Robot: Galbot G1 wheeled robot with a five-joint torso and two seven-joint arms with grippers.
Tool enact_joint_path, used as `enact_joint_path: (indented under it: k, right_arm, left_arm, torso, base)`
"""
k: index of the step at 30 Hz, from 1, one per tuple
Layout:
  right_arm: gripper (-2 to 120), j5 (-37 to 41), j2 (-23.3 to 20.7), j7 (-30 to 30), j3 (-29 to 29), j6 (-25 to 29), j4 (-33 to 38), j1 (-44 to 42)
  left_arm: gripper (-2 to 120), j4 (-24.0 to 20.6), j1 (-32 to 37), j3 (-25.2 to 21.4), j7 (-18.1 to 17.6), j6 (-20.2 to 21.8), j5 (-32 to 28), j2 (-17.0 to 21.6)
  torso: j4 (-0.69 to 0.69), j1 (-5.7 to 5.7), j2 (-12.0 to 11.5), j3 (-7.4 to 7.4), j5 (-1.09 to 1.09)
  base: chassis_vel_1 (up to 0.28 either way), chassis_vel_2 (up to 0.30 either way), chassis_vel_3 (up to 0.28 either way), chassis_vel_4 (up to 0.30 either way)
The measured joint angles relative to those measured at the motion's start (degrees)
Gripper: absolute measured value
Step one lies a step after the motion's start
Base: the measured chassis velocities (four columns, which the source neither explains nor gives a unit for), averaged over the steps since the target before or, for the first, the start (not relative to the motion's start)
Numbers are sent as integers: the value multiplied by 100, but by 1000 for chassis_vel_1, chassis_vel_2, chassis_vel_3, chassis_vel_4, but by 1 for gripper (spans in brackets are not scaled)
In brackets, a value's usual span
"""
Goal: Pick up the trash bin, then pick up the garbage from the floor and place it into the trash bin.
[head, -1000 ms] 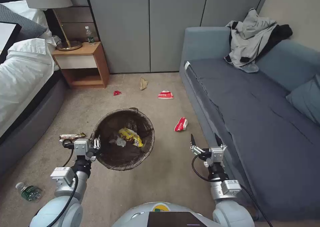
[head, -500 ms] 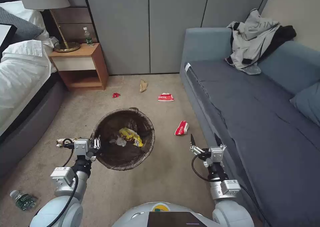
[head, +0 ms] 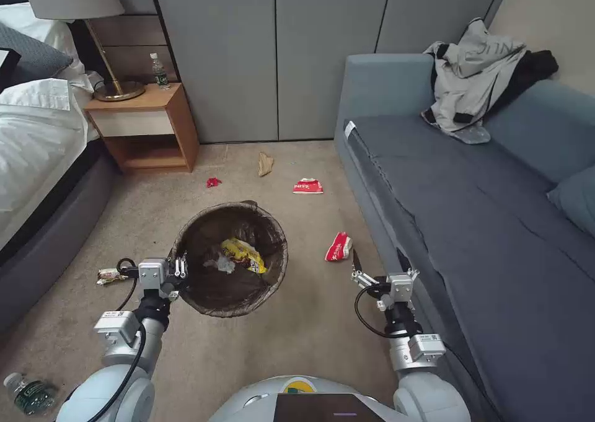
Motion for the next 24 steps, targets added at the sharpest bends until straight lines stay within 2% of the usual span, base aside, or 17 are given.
enact_joint_path:
  k: [24]
  right_arm:
    - [100,12,-41,6,-22,-16,-45,32]
  left_arm:
    - [0,1,10,15,0,-11,65,-28]
  torso:
    - [0,0,0,0,0]
  base:
    - [-77,74,69,-80]
